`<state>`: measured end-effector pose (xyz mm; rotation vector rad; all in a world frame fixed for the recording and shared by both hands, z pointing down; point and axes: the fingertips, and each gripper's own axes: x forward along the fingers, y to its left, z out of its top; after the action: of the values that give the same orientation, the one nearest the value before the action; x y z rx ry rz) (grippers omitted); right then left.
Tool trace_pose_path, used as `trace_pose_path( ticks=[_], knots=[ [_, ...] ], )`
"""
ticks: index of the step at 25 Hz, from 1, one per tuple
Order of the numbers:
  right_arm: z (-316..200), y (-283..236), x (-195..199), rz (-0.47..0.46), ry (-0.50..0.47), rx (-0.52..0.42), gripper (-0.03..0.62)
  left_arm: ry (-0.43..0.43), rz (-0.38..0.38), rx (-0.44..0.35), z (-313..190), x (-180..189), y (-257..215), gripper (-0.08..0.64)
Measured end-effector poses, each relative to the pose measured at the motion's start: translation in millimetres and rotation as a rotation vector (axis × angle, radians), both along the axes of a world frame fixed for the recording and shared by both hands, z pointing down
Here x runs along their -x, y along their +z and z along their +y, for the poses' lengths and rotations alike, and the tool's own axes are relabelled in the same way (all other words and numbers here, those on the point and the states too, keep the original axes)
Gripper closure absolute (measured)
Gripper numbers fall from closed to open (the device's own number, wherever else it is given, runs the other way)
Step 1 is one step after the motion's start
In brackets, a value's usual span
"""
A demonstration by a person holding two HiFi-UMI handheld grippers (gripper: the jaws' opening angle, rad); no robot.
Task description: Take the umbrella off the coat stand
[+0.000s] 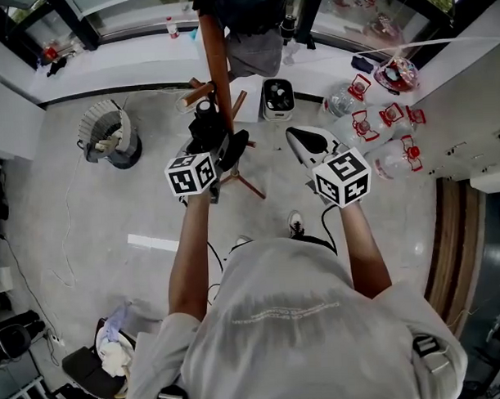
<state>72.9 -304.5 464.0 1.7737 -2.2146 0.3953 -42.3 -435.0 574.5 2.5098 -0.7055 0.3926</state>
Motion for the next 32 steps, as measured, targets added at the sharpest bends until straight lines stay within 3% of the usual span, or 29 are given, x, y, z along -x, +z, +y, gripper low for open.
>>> trace_pose_path(
  ticks=[4, 10, 32],
  knots=[
    [2.1, -10.3, -4.9, -0.012, -0.027, -0.026, 0.568, -0.017, -0.026, -0.001, 5.7, 5.2, -8.0, 0.268],
    [0.1, -17.8, -16.9, -0.035, -0.060, -0.053, 0.568, -0.076, 0.004, 0.012, 13.1, 12.1, -24.4, 0.275],
    [-47.8, -46.6, 1.7, -0.078, -0.323, -0.151, 0.568, -0.328, -0.005, -0.120, 39.4, 74.3, -97.6, 0.276]
  ],
)
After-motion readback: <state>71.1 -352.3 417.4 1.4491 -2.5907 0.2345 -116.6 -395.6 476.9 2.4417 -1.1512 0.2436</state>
